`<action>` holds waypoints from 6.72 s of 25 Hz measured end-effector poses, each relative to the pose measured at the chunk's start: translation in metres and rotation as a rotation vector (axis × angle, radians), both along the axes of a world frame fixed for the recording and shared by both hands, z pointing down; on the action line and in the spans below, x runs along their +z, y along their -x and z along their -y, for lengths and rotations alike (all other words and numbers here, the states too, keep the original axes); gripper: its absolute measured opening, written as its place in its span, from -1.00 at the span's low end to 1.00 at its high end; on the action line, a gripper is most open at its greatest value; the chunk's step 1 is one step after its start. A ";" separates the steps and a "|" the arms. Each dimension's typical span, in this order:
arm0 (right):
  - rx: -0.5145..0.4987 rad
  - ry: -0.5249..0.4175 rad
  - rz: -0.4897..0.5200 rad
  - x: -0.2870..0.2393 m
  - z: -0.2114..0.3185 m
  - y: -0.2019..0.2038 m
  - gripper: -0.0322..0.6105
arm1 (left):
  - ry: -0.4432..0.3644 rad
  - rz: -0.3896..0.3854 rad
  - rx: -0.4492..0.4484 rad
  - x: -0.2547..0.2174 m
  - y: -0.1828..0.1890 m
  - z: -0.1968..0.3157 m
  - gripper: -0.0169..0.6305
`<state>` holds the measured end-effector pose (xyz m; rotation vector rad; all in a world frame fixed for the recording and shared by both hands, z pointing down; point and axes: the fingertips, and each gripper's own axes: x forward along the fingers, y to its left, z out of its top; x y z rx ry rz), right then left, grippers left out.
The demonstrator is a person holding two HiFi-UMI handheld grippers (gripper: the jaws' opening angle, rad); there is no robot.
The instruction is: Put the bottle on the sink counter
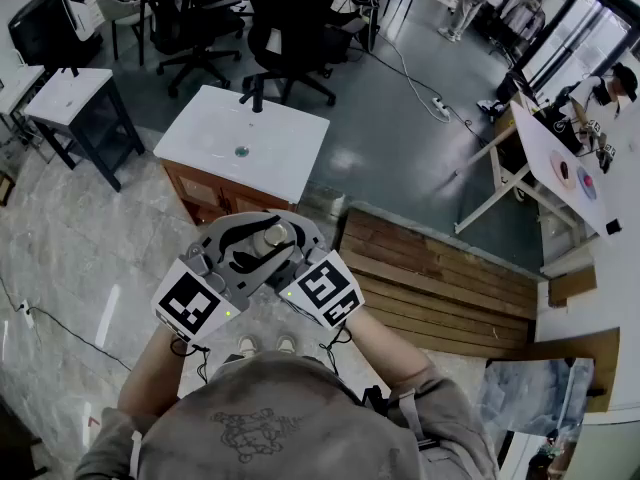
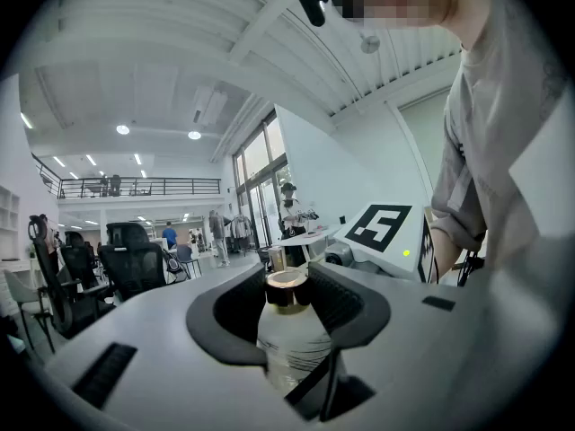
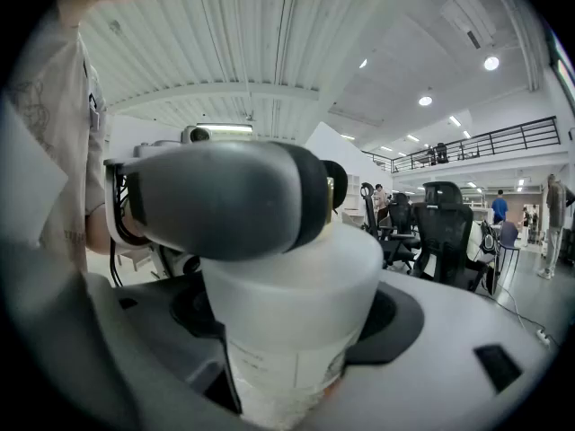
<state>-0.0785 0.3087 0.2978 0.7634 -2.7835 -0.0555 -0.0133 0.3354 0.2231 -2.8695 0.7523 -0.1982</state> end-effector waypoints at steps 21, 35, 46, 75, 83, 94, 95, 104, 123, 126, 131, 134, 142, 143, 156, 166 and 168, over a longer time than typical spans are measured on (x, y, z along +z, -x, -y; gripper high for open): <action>0.001 -0.003 0.019 0.000 -0.004 -0.041 0.09 | 0.004 0.036 -0.005 0.005 -0.043 -0.004 -0.47; -0.042 0.004 0.024 0.007 0.006 -0.080 0.09 | 0.004 0.044 -0.044 0.014 -0.085 0.011 -0.47; -0.025 0.014 0.023 0.026 0.035 -0.083 0.09 | 0.009 0.048 -0.036 0.033 -0.088 0.040 -0.47; 0.080 0.063 -0.020 0.059 0.231 -0.034 0.09 | 0.079 0.058 0.039 0.063 -0.034 0.233 -0.47; 0.100 0.060 -0.052 0.068 0.312 -0.005 0.09 | 0.086 0.078 0.060 0.072 -0.003 0.313 -0.47; 0.165 0.047 -0.092 0.086 0.416 0.012 0.09 | 0.109 0.104 0.093 0.090 0.018 0.414 -0.47; 0.171 0.039 -0.098 0.086 0.425 0.012 0.09 | 0.107 0.105 0.093 0.090 0.018 0.422 -0.47; 0.192 0.017 -0.114 0.108 0.477 0.004 0.09 | 0.125 0.124 0.079 0.113 0.012 0.472 -0.48; 0.081 -0.014 -0.107 0.179 0.577 -0.024 0.09 | 0.206 0.199 -0.093 0.194 -0.016 0.580 -0.48; 0.060 -0.017 -0.105 0.191 0.590 -0.025 0.09 | 0.204 0.199 -0.132 0.203 -0.018 0.595 -0.48; 0.029 0.012 -0.090 0.215 0.606 -0.023 0.09 | 0.234 0.216 -0.160 0.228 -0.018 0.614 -0.48; 0.026 0.009 -0.106 0.233 0.618 -0.022 0.09 | 0.232 0.219 -0.185 0.242 -0.018 0.627 -0.48; -0.002 0.076 -0.111 0.283 0.635 -0.015 0.09 | 0.291 0.234 -0.242 0.288 -0.012 0.650 -0.48; -0.004 0.086 -0.104 0.288 0.637 -0.014 0.09 | 0.291 0.237 -0.250 0.293 -0.011 0.653 -0.48; -0.040 0.107 -0.156 0.327 0.648 -0.011 0.09 | 0.331 0.210 -0.301 0.334 -0.007 0.667 -0.48; -0.036 0.177 -0.193 0.342 0.651 -0.010 0.08 | 0.326 0.179 -0.358 0.343 -0.002 0.674 -0.48; -0.030 0.199 -0.200 0.346 0.652 -0.011 0.08 | 0.323 0.173 -0.367 0.345 -0.002 0.676 -0.48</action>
